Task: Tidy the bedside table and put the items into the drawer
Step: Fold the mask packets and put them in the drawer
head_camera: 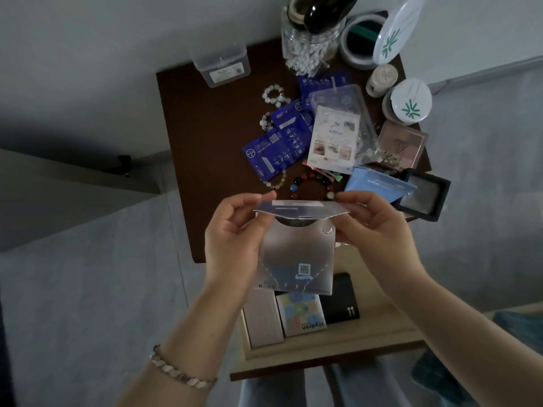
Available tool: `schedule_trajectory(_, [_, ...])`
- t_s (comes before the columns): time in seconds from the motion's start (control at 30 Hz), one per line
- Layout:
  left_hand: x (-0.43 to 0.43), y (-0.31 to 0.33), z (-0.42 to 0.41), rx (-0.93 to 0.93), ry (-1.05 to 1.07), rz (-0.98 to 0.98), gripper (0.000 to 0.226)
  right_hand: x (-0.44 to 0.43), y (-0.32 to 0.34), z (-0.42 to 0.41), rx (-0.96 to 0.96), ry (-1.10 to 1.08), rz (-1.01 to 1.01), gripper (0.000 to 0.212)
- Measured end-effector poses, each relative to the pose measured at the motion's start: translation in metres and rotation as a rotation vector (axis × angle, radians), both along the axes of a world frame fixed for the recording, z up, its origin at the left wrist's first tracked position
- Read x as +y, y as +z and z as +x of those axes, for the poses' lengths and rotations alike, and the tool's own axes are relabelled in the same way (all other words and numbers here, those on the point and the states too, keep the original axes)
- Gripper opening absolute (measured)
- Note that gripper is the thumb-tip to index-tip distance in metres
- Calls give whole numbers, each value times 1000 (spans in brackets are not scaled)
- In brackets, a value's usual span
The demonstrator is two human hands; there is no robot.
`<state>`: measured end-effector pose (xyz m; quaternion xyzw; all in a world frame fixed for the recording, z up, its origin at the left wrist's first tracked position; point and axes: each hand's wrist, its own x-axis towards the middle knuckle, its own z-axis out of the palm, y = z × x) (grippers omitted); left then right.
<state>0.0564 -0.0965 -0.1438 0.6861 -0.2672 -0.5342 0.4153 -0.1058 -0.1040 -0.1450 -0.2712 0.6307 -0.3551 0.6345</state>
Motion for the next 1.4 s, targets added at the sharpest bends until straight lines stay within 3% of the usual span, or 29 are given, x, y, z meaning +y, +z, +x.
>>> schedule_trajectory(0.17, [2, -2, -4, -35, 12, 38, 24, 2, -2, 4, 16, -26, 126, 17])
schedule_trajectory(0.33, [1, -5, -8, -8, 23, 67, 12, -4, -5, 6, 59, -98, 241, 12])
schedule_trajectory(0.5, [-6, -4, -3, -10, 2, 60, 13, -6, -5, 7, -17, -72, 251, 17])
schedule_trajectory(0.7, [-11, -5, 0, -39, -2, 138, 17, -12, -3, 3, -195, 4, 439, 12])
schedule_trajectory(0.87, [-17, -9, 10, 163, 53, 295, 7, -13, 4, 4, -234, 139, 271, 20])
schedule_trajectory(1.07, [-25, 0, 21, 542, -149, 408, 19, -10, -4, 1, -246, -5, 243, 20])
schedule_trajectory(1.17, [-26, -2, 25, 534, -217, 449, 30, -8, -9, 3, -268, 27, 282, 21])
schedule_trajectory(1.23, [-25, -3, 25, 433, -264, 440, 30, -8, -12, 3, -146, 154, 234, 23])
schedule_trajectory(1.3, [-23, -2, 24, 315, -267, 438, 28, -10, -13, -3, 116, 393, 38, 29])
schedule_trajectory(1.4, [-23, -2, 25, 223, -234, 459, 26, -14, -5, -6, 374, 726, -207, 52])
